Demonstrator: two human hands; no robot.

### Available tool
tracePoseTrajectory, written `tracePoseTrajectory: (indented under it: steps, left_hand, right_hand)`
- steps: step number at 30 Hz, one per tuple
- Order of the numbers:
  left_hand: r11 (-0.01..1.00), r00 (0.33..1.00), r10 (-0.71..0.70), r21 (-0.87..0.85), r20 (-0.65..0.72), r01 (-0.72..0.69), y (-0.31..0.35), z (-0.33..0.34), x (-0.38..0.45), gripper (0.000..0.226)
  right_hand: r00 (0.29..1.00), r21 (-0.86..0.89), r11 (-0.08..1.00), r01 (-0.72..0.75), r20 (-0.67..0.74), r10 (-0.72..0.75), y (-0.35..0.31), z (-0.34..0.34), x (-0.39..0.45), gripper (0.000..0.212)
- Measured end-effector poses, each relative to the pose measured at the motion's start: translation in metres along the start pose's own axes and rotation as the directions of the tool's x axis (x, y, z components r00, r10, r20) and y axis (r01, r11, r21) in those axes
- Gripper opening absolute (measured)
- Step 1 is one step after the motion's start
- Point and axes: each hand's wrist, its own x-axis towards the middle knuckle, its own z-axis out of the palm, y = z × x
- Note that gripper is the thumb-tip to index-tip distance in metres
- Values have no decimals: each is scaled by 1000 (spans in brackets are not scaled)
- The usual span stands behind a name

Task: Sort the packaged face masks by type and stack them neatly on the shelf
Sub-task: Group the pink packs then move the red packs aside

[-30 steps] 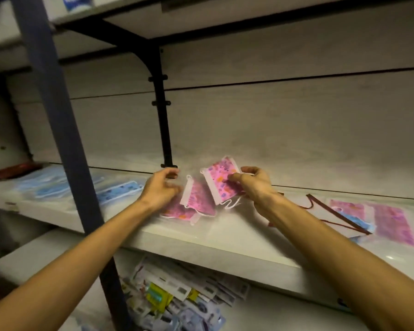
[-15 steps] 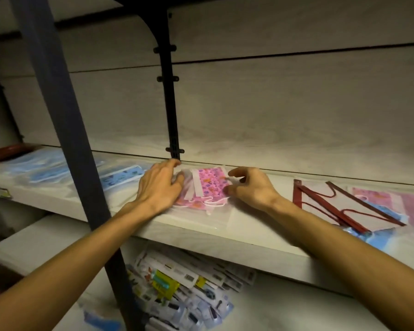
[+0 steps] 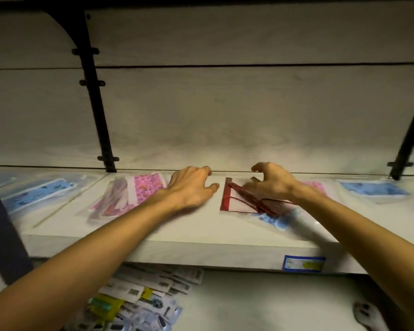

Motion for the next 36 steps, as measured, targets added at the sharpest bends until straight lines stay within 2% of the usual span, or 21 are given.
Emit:
tracePoseTrajectory:
  steps: [3, 5, 8, 10, 14, 16, 18, 21, 22, 25, 27, 29, 31, 33, 35, 36]
  left_hand:
    - [999, 995, -17, -33, 99, 20, 29, 10, 12, 55]
    - [999, 986, -23, -42, 165, 31, 41, 14, 18, 46]
    - [994, 976, -40, -94, 212, 61, 51, 15, 25, 43]
    - [974, 969, -71, -195, 237, 119, 52, 12, 28, 54]
    - [878, 954, -139, -412, 266, 243, 41, 9, 30, 84]
    - [822, 941, -159, -488, 299, 294, 37, 10, 31, 80]
    - [790, 935, -156, -527, 320, 312, 36, 13, 30, 66]
    - [889, 964, -121, -406, 238, 212, 40, 17, 29, 33]
    - [920, 973, -111, -349, 202, 177, 45, 18, 26, 31]
    - [971, 984, -121, -191, 127, 145, 62, 23, 18, 83]
    - [996, 988, -76, -42, 136, 83, 69, 27, 17, 97]
    - [999, 976, -51, 21, 212, 48, 70, 26, 19, 99]
    - [990, 956, -80, -88, 281, 109, 66, 21, 23, 85]
    - [957, 946, -92, -233, 310, 170, 62, 17, 27, 54]
    - [937, 962, -98, -303, 254, 176, 59, 17, 31, 15]
    - [929, 970, -113, -323, 215, 180, 58, 17, 32, 7]
  right_hand:
    - [993, -79, 997, -15, 118, 24, 24, -6, -8, 97]
    - [979, -104, 994, -36, 195, 56, 31, -6, -10, 103]
    - [964, -118, 992, -34, 257, 63, 34, -8, -9, 95]
    - [957, -121, 992, -35, 282, 68, 36, -12, -8, 83]
    - [992, -208, 978, 33, 123, -8, 45, -17, -8, 66]
    - [998, -268, 962, 56, 56, -43, 51, -17, -7, 61]
    - [998, -262, 963, 63, 25, -58, 55, -14, -6, 52]
    - [997, -216, 974, 63, -40, -73, 59, -8, -3, 45]
    - [994, -206, 976, 64, -76, -81, 61, -5, -3, 45]
    - [978, -162, 985, 61, -186, -91, 68, 3, -3, 42]
    - [976, -99, 995, 31, -211, -51, 72, 5, -3, 39]
    - [976, 29, 999, -19, -215, 25, 75, 4, -2, 35]
    - [965, 192, 980, -49, -245, 96, 77, 0, -1, 31]
    - [950, 363, 930, -57, -265, 162, 79, -3, -2, 31]
    - [942, 521, 852, -49, -261, 213, 79, -4, -2, 22]
    - [938, 603, 796, -46, -247, 241, 79, -4, -1, 16]
